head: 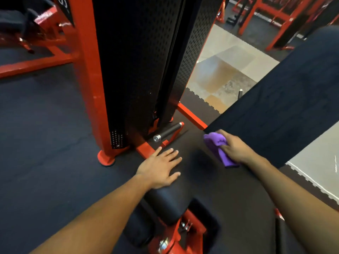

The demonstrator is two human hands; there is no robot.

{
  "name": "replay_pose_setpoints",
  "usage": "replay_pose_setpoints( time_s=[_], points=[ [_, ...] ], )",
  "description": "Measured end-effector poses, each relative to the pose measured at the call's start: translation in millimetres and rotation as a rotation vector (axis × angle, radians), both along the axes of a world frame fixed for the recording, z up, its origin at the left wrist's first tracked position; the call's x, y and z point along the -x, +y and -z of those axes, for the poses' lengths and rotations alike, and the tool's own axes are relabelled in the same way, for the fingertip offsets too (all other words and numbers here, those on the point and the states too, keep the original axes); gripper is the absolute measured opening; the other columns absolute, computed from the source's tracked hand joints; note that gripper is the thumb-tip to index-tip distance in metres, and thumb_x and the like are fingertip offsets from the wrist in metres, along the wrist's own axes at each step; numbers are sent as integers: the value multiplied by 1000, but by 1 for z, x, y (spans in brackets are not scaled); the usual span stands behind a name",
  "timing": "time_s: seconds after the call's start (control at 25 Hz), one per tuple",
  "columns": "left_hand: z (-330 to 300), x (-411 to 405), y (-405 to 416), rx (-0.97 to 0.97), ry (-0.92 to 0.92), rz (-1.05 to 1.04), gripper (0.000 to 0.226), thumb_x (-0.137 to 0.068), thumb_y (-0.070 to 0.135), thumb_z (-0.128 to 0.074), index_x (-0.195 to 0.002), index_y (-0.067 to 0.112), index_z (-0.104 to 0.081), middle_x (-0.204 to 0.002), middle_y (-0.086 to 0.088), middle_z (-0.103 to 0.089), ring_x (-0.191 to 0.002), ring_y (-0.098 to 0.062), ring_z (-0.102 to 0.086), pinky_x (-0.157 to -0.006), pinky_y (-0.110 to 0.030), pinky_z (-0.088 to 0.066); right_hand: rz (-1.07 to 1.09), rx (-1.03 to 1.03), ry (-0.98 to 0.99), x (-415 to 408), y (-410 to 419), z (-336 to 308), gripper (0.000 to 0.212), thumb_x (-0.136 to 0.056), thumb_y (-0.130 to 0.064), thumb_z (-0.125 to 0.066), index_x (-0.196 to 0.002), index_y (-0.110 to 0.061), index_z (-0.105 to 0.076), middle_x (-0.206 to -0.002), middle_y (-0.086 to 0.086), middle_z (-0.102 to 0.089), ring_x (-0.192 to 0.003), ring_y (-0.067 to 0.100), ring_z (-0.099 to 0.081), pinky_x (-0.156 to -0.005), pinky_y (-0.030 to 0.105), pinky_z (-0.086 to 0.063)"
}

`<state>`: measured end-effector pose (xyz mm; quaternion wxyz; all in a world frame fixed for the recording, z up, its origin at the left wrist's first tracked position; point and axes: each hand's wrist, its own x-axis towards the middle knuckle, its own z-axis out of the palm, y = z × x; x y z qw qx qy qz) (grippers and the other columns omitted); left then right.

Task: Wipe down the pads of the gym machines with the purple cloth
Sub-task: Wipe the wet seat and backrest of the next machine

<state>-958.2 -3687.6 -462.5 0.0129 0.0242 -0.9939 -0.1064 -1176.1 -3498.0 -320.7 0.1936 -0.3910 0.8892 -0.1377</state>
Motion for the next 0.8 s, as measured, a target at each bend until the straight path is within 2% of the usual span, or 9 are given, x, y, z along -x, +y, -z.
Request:
replay_pose_setpoints(
  time_s=[0.08,0.16,0.24,0.28,0.36,0.44,0.6,0.8],
  points=[
    [12,-2,-3,-6,68,-30,65,-103,58,-29,-158,25,-41,-166,3,-34,-156,-13,-23,-129,-44,-14,1,-111,-4,50,-45,24,27,-95,-6,-50,-97,-33,-53,-91,-9,-61,-83,11,-58,-69,31,-39],
    [21,-2,-4,-40,112,-22,61,-102,55,-34,-154,26,-48,-162,3,-41,-154,-13,-30,-127,-44,-21,40,-170,-4,95,-81,70,22,-94,-7,-48,-93,-29,-50,-90,-5,-60,-84,19,-57,-71,33,-37],
    [28,0,-7,-48,118,-15,59,-101,54,-38,-152,25,-51,-161,2,-43,-153,-14,-32,-127,-44,-25,85,-142,-40,127,-113,124,14,-92,-15,-49,-102,-23,-55,-98,2,-64,-96,28,-62,-79,37,-45],
    [28,0,-10,-50,111,-2,59,-101,53,-40,-151,25,-52,-161,1,-44,-153,-15,-33,-125,-44,-24,114,-147,-56,140,-125,146,18,-91,-22,-50,-107,-23,-58,-101,1,-67,-101,28,-64,-86,38,-49],
    [29,3,-14,-48,121,14,58,-100,51,-41,-149,22,-55,-159,-1,-46,-152,-17,-36,-122,-46,-23,157,-281,-50,165,-153,172,31,-92,-38,-53,-116,-20,-63,-110,3,-67,-106,29,-63,-93,37,-50],
    [33,3,-14,-49,125,29,58,-100,49,-40,-148,20,-56,-158,-2,-47,-151,-18,-38,-123,-46,-24,129,-429,-40,170,-175,182,44,-89,-44,-55,-116,-10,-65,-117,14,-66,-105,33,-62,-91,39,-50],
    [33,0,-11,-55,128,26,58,-100,47,-41,-148,19,-57,-157,-4,-49,-150,-19,-39,-124,-46,-24,-109,-427,59,144,-191,179,36,-93,-44,-55,-95,-8,-59,-98,14,-57,-92,33,-59,-75,36,-43],
    [36,-1,-15,-68,166,21,56,-101,46,-40,-148,20,-57,-158,-4,-48,-151,-18,-38,-124,-46,-26,94,-470,-13,165,-171,174,45,-96,-46,-53,-116,-7,-62,-115,15,-63,-99,32,-59,-86,37,-45]
  ],
)
